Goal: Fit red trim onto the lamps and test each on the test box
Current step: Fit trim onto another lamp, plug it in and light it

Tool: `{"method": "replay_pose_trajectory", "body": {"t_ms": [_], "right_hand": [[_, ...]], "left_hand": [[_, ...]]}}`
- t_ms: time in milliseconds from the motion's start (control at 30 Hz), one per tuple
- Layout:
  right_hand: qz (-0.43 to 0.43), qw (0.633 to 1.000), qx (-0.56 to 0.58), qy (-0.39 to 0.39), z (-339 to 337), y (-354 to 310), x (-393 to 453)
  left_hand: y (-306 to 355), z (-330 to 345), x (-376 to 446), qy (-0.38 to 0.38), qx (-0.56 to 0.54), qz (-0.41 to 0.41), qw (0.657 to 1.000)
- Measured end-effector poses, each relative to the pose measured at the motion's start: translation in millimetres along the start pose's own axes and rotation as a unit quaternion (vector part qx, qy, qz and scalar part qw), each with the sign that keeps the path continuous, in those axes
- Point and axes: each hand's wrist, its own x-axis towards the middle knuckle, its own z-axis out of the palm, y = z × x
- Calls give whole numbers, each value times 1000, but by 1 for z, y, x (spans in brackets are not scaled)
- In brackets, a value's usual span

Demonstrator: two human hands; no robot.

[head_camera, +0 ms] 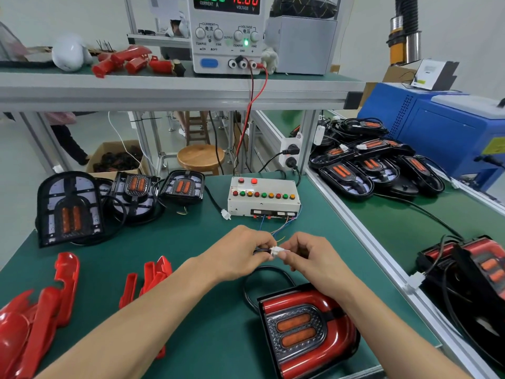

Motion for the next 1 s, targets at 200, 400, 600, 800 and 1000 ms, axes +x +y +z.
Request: {"method": "replay_pose_trajectory", "body": {"t_ms": [200, 400, 600, 800, 1000], "right_hand": [[1, 1000, -4, -7, -2, -1, 1], [1, 1000, -19, -15, -2, -1, 1], [2, 999, -27, -19, -2, 1, 4], [15, 988, -137, -68, -7, -5, 3], [67, 964, -235, -101, -51, 1, -37]], "left_hand": [[0, 1, -1, 5, 5, 7, 1000], [0, 4, -2, 11, 10, 7, 1000], [-2, 7, -5, 17, 14, -5, 1000], [-4, 15, -8, -25, 30, -26, 999], [-7, 20, -9, -17, 51, -55, 997]]}}
